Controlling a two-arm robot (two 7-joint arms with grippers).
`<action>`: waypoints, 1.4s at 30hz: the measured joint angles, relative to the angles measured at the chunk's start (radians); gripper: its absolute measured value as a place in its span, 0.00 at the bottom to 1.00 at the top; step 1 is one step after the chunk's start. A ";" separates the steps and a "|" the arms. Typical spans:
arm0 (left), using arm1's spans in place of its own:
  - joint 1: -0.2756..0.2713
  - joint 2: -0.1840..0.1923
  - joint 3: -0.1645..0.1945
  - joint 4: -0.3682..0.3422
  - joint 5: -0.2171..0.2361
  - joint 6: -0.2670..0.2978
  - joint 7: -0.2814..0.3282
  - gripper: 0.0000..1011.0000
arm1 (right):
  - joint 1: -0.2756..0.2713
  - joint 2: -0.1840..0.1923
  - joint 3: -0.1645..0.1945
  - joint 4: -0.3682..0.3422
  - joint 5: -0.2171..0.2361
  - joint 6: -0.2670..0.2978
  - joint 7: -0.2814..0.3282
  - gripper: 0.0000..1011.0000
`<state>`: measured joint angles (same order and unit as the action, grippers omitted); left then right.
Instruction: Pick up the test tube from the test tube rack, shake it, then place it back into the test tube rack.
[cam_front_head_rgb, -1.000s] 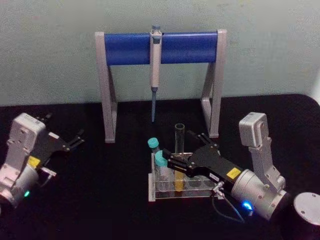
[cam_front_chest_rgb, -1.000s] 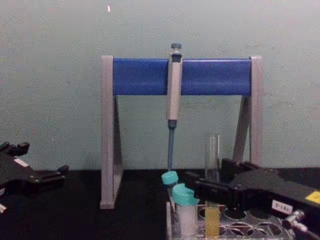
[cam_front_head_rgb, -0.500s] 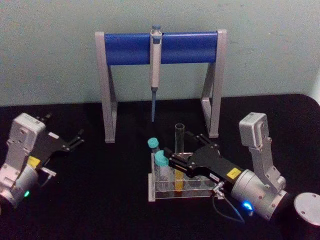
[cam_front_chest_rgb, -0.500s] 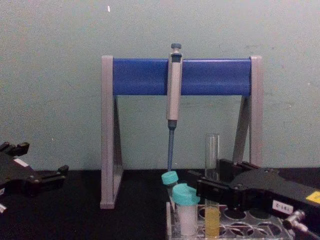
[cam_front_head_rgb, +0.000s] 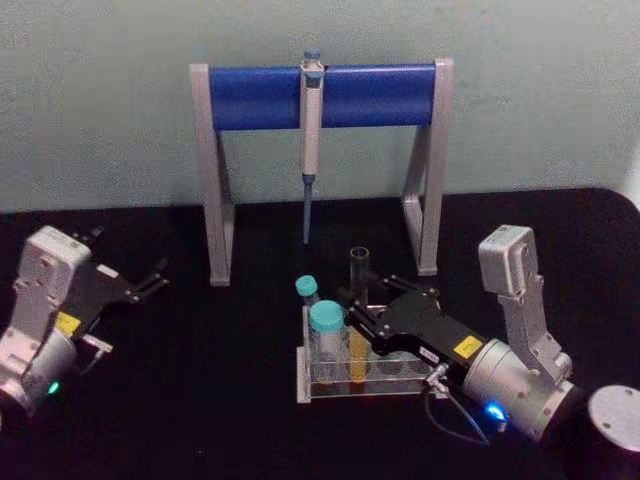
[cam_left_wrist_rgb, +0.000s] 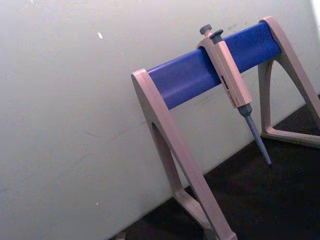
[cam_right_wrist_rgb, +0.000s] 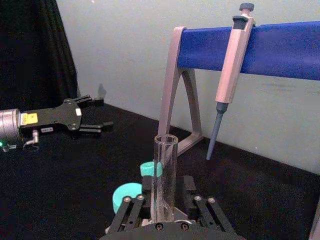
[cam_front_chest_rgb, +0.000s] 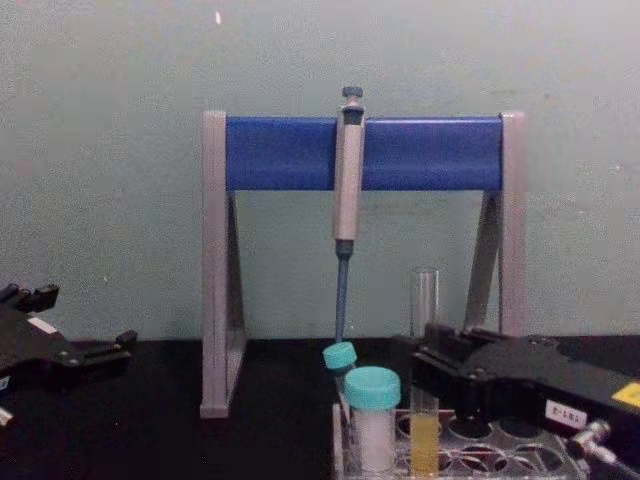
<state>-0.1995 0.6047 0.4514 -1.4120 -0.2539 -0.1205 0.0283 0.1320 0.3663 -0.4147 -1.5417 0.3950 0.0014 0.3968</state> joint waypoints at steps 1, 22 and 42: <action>0.000 0.000 0.000 0.000 0.000 0.000 0.000 0.99 | 0.000 0.000 0.000 0.000 0.000 0.000 0.000 0.41; 0.000 0.000 0.000 0.000 0.000 0.000 0.000 0.99 | -0.005 -0.003 0.004 0.000 0.001 -0.020 0.015 0.22; 0.000 0.000 0.000 0.000 0.000 0.000 0.000 0.99 | -0.051 0.025 0.017 -0.085 -0.039 -0.072 0.024 0.22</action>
<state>-0.1995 0.6047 0.4514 -1.4120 -0.2539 -0.1205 0.0283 0.0810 0.3914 -0.3978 -1.6269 0.3558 -0.0705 0.4210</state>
